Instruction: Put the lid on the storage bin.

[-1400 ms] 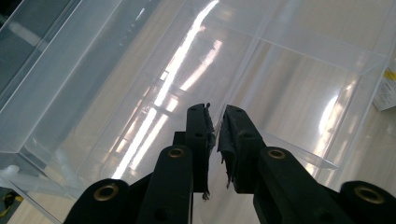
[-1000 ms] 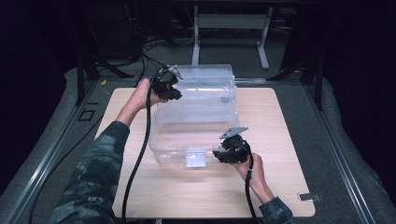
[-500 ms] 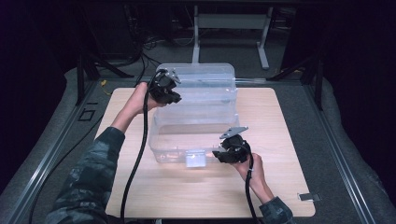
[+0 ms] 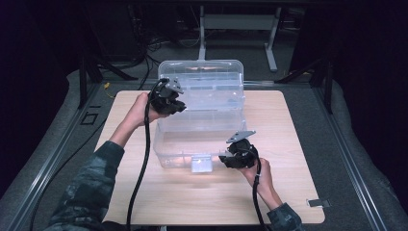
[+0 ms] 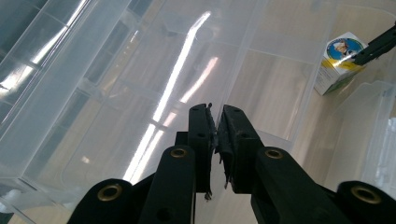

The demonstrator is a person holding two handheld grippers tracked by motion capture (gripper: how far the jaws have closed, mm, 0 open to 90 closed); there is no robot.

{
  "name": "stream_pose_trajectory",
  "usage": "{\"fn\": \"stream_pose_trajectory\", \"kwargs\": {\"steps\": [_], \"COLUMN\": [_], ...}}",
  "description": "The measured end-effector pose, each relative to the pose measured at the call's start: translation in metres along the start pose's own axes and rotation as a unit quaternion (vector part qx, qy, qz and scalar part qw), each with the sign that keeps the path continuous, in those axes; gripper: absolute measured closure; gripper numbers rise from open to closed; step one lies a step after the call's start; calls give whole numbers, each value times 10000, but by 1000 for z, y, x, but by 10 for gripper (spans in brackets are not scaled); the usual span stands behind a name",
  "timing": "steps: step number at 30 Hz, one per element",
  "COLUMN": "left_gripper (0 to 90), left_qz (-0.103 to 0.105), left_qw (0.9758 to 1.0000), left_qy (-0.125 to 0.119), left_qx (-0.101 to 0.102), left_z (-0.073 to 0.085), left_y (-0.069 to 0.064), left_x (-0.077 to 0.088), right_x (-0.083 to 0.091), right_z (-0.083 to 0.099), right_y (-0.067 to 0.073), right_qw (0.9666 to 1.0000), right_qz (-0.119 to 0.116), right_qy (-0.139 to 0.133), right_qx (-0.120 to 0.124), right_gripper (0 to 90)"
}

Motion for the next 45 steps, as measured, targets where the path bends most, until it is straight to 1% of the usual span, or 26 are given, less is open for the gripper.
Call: {"fn": "stream_pose_trajectory", "kwargs": {"steps": [1, 4, 6, 8, 10, 13, 15, 18, 21, 25, 27, 31, 32, 33, 37, 42, 45], "left_gripper": [821, 820, 818, 814, 813, 814, 812, 810, 809, 808, 807, 807, 807, 807, 804, 801, 800], "left_qz": [-4, 12, 46, 6, -26, 17, 1, -36, -4, -55, -47, -20, 7, -3, -45, -58, -55], "left_qw": [10000, 10000, 9999, 10000, 9999, 9998, 9997, 9997, 9996, 9995, 9995, 9994, 9996, 9996, 9996, 9991, 9990], "left_qy": [-4, -35, -78, -66, -106, -175, -196, -214, -240, -289, -299, -316, -284, -282, -291, -394, -417], "left_qx": [-22, 14, 69, 53, 59, 111, 134, 125, 145, 117, 84, 106, 69, 63, 24, 114, 142], "left_z": [0, 2, 2, 3, 4, 6, 6, 7, 8, 10, 11, 13, 14, 14, 15, 18, 19], "left_y": [-1, -5, -6, -7, -8, -10, -11, -14, -15, -19, -21, -25, -26, -27, -30, -33, -34], "left_x": [0, 1, 1, 1, 1, 2, 3, 3, 4, 5, 6, 7, 8, 8, 9, 9, 10], "right_x": [0, 0, 0, 0, 0, 0, 0, 0, 0, 0, 0, 0, 0, 1, 1, 1, 1], "right_z": [0, 0, 0, 0, 0, 0, 0, 0, 0, 0, 0, 0, 0, 0, 0, 0, 0], "right_y": [0, 0, 0, 0, 0, 0, 0, 0, 0, 0, 0, 0, 0, 0, 0, 0, 0], "right_qw": [10000, 10000, 10000, 10000, 10000, 10000, 10000, 10000, 10000, 10000, 10000, 10000, 10000, 10000, 10000, 10000, 10000], "right_qz": [-7, -24, 11, 0, 5, 1, 3, 14, 11, -4, -6, -12, -12, -44, -45, -49, -52], "right_qy": [0, -23, -21, -25, -14, -11, -10, -27, -24, -27, -25, -26, -24, 68, 61, 63, 64], "right_qx": [2, 5, 14, 12, 12, 15, 14, 14, 16, 16, 18, 13, 13, 30, 16, 16, 16], "right_gripper": [515, 513, 511, 511, 511, 511, 511, 510, 509, 510, 510, 509, 509, 510, 510, 509, 509]}}
Point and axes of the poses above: each handheld gripper's, and its own axes: x roughly backward along the jaws, z roughly out of its underside, y roughly to its left, the point moved 3 cm from there along -x, roughly forward along the jaws, and after that the axes turned 11 degrees about -y, right-handed, at the moved point
